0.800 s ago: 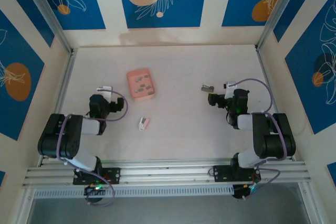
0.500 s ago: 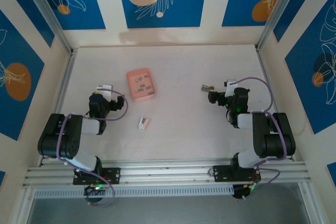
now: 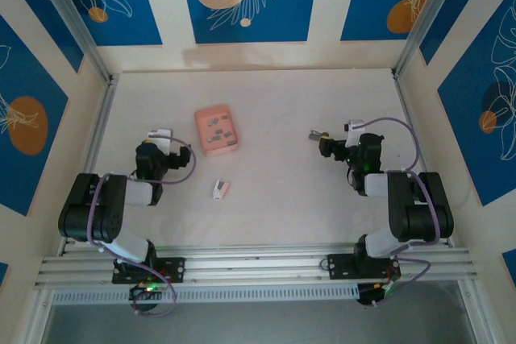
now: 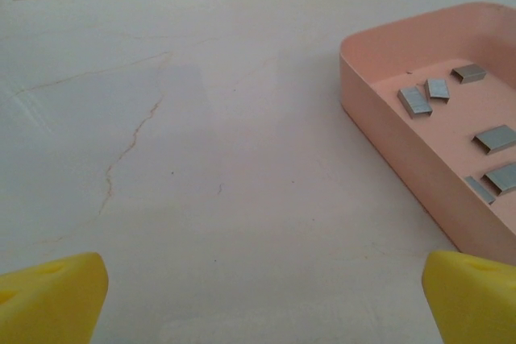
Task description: Load the staples into the stapler
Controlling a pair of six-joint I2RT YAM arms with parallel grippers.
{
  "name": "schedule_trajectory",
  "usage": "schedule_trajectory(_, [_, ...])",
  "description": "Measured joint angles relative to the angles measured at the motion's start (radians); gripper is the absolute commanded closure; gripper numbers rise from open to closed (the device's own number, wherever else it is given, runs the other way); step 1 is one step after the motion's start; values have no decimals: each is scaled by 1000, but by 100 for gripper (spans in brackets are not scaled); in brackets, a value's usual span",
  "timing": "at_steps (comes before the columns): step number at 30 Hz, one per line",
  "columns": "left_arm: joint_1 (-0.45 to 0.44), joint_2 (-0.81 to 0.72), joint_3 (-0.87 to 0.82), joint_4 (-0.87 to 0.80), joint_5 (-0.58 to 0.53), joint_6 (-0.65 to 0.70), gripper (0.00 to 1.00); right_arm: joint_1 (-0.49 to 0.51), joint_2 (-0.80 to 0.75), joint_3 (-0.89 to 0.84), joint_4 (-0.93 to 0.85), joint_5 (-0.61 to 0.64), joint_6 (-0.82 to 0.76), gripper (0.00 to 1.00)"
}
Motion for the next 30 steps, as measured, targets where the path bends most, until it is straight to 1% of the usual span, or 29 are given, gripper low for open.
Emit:
schedule_trajectory(16, [14,2,3,0,31,-3,0,-4,5,0,7,-8,6,1])
schedule_trajectory(21, [14,2,3,2,21,-4,6,-4,5,0,7,-7,6,1])
schedule_trajectory(23, [14,-12,4,-20,-4,-11,8,-8,2,0,1,-7,15,1])
schedule_trajectory(25, [14,-47,8,-65,-14,-11,8,-16,-21,6,-40,-8,22,1])
schedule_trajectory(28, [14,-127,58,-205,-26,-24,11,-21,-130,48,-201,-6,40,1])
schedule_trajectory(30, [14,-190,114,-314,-22,-46,13,-19,-218,106,-323,0,51,1])
